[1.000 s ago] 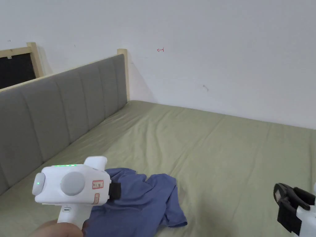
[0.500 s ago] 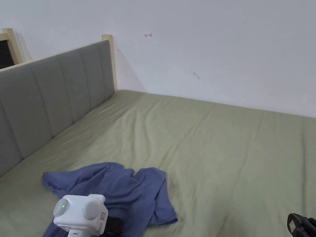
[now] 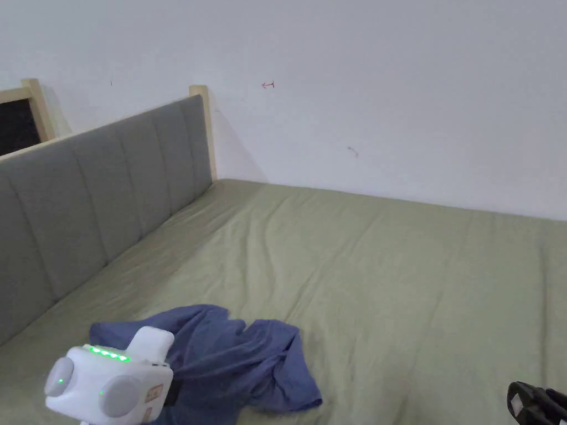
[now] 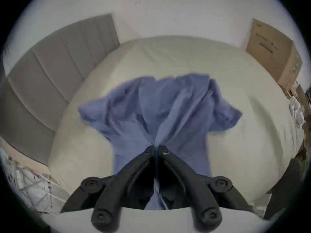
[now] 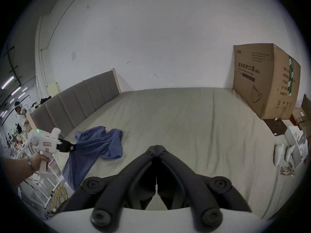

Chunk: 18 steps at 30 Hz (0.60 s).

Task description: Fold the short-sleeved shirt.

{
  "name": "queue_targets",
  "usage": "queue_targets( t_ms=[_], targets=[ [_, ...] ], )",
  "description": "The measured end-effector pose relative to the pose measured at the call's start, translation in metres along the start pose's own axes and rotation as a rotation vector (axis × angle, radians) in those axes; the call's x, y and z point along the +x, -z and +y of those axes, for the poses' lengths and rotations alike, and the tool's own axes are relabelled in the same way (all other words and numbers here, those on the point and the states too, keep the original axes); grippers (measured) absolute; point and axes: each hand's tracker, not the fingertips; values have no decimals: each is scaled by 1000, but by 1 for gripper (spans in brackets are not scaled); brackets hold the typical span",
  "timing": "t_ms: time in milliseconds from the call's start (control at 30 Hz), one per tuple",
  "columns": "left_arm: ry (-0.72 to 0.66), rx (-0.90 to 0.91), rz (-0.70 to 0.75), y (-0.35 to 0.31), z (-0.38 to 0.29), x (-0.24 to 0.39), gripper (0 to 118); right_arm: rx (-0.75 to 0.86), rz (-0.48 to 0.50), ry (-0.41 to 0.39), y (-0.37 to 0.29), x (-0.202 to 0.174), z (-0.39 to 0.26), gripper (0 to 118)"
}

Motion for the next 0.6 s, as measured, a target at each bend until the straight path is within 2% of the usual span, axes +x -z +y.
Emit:
queue_targets(
  t_ms=[100, 233, 367, 500, 600],
  targets=[
    [-23, 178, -14, -63, 35, -2, 1, 36, -15, 11, -15, 8, 6, 0],
    [63, 425, -55, -154, 97, 21, 1, 94, -39, 15, -38, 19, 17, 0],
    [190, 589, -198, -234, 139, 83, 1, 170, -77, 28, -66, 32, 31, 0],
    [233, 639, -385, -275, 161, 140, 1, 229, -108, 44, -98, 44, 44, 0],
    [285, 583, -491, -278, 169, 194, 1, 266, -144, 45, -118, 56, 49, 0]
  ],
)
